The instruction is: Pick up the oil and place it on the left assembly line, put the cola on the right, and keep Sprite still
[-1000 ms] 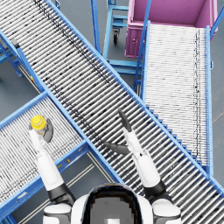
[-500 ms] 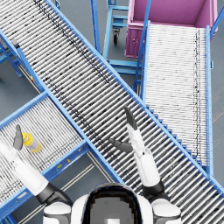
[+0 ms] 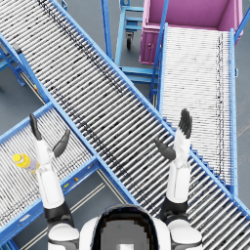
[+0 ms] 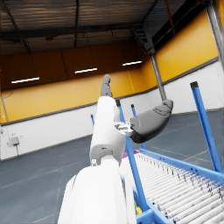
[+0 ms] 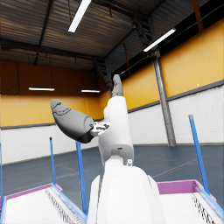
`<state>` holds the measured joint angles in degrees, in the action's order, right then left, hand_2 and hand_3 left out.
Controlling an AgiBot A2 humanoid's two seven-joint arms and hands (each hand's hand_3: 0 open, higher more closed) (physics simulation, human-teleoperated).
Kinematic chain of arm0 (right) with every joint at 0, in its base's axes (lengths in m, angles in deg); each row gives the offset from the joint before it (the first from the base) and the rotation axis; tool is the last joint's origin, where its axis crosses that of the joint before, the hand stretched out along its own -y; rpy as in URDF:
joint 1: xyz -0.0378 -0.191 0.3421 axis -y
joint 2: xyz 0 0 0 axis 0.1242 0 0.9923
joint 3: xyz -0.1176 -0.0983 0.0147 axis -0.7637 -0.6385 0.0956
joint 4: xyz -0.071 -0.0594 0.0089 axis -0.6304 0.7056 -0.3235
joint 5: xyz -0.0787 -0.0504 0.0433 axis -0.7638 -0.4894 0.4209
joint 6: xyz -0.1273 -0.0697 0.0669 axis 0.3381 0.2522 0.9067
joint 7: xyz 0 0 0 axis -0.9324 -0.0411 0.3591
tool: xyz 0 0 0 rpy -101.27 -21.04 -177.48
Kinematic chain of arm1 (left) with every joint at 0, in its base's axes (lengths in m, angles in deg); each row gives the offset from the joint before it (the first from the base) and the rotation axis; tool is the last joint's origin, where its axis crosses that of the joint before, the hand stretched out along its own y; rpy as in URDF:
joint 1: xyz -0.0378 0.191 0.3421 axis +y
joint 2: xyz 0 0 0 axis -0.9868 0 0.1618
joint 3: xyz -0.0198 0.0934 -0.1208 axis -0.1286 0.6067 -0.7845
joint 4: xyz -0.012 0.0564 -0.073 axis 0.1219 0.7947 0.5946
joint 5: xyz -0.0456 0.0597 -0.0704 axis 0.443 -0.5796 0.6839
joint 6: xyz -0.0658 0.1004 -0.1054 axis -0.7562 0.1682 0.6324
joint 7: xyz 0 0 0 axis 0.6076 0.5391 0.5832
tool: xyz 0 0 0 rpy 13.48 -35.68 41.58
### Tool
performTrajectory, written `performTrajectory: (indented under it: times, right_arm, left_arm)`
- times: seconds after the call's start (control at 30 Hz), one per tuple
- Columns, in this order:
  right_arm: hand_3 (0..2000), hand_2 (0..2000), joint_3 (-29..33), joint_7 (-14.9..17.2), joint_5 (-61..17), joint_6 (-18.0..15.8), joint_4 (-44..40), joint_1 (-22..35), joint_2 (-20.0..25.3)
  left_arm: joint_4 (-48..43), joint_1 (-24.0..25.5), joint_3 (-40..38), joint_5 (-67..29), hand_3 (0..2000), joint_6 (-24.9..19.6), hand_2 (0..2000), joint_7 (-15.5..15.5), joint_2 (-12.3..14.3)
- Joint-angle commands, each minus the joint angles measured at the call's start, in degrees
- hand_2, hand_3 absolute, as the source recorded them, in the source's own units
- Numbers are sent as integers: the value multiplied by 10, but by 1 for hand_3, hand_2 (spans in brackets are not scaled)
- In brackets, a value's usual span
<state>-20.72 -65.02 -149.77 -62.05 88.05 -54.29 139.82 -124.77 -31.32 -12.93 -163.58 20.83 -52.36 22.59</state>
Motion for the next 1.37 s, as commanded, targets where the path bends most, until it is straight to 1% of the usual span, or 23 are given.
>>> performTrajectory:
  times: [0.03, 0.1, 0.2, 0.23, 0.33, 0.63, 1.03, 1.07, 1.37]
  right_arm:
    - [0, 0, 43, 0, 0, 0, -3, 19, -6]
    - [0, 0, 54, 0, 0, 0, -5, 22, -8]
    - [0, 0, 51, 0, 0, 0, -2, 19, -8]
    - [0, 0, 46, 0, 0, 0, -2, 11, -6]
    - [0, 0, 41, 2, 7, -2, -4, 4, -12]
    - [0, 0, -21, 21, 77, -20, -22, -40, -76]
    - [0, 0, -116, 49, 185, -49, -49, -102, -175]
    - [0, 0, -131, 54, 202, -53, -54, -112, -190]
    - [0, 0, -143, 58, 216, -57, -57, -120, -203]
  left_arm:
    - [-4, -31, 66, 0, 0, 0, 0, 0, -2]
    - [-7, -40, 83, 0, 0, 0, 0, 0, -1]
    - [-8, -48, 95, 0, 0, 0, 0, 0, 2]
    - [-5, -33, 80, 0, 0, 0, 0, 0, 2]
    - [-4, -29, 87, 13, 0, 2, 0, -2, 1]
    - [7, 2, 134, 145, 0, 21, 0, -21, -19]
    - [23, 42, 209, 349, 0, 49, 0, -49, -52]
    - [26, 49, 221, 381, 0, 54, 0, -54, -57]
    - [28, 54, 231, 408, 0, 58, 0, -57, -61]
